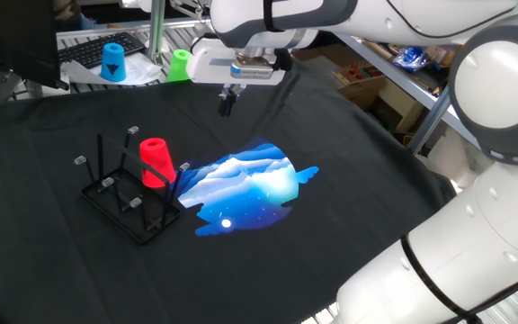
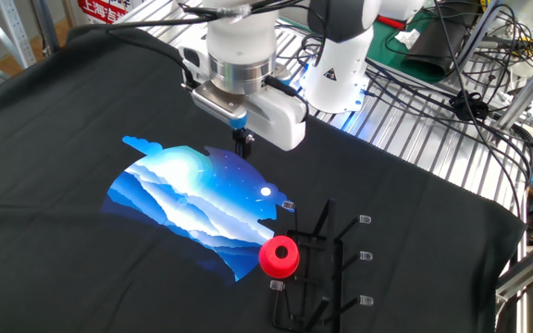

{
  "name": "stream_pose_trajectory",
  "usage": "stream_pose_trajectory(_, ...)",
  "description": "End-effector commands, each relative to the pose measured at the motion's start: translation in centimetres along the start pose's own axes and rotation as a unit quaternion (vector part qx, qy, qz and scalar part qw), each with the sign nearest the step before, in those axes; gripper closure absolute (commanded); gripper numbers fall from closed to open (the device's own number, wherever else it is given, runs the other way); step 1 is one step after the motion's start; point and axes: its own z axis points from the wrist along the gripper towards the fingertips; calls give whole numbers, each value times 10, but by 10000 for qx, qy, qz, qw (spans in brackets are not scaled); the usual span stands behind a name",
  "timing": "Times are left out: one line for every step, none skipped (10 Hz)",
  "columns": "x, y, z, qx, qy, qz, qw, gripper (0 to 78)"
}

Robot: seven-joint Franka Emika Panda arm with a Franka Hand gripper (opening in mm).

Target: Take the cup off the cup rack

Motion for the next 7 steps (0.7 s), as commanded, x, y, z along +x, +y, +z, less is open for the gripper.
stream_pose_trajectory(-6, 11, -2, -20, -2, 163, 9999, 776)
stream_pose_trajectory(-9, 16, -2, -14, 3, 199, 9998, 776)
stream_pose_trajectory(-10, 18, -2, -13, 5, 215, 9998, 776)
stream_pose_trajectory(-12, 25, -3, -10, 7, 278, 9996, 776)
stream_pose_trajectory(-13, 30, -3, -10, 9, 323, 9995, 776)
stream_pose_trajectory(-14, 36, -4, -10, 19, 355, 9994, 776)
stream_pose_trajectory(-15, 45, -5, 3, 33, 398, 9992, 776)
